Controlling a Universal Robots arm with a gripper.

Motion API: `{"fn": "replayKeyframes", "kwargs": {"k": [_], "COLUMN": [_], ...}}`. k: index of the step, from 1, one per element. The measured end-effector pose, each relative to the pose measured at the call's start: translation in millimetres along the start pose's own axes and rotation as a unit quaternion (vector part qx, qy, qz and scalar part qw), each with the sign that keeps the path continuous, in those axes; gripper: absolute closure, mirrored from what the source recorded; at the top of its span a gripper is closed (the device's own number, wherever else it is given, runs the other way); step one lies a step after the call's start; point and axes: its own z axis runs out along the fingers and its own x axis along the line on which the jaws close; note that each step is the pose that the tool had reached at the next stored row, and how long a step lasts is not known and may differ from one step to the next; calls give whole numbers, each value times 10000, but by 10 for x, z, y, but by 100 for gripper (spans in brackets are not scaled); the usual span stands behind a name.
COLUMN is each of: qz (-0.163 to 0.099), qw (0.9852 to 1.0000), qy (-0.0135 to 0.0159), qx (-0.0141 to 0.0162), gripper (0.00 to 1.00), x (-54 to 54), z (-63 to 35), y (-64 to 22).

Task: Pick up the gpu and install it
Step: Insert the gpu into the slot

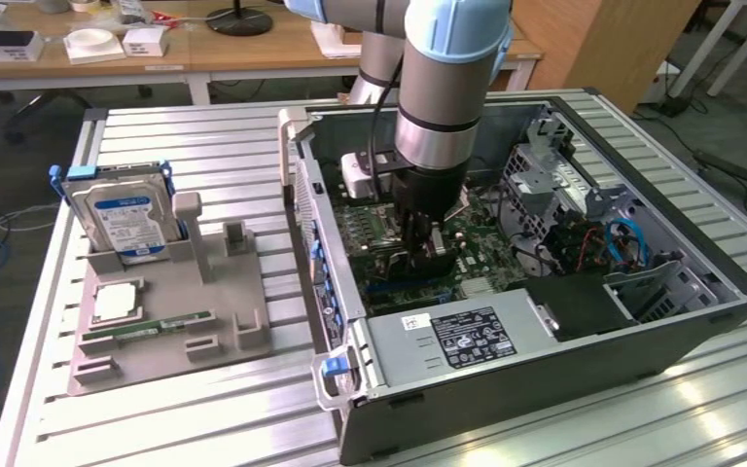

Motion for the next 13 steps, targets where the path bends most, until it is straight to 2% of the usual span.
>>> {"fn": "replayKeyframes", "kwargs": {"k": [13], "qz": [-3], "qw": [10000], "qy": [5], "qx": [-1], "gripper": [74], "x": [1], "z": [-17], "y": [-1]}}
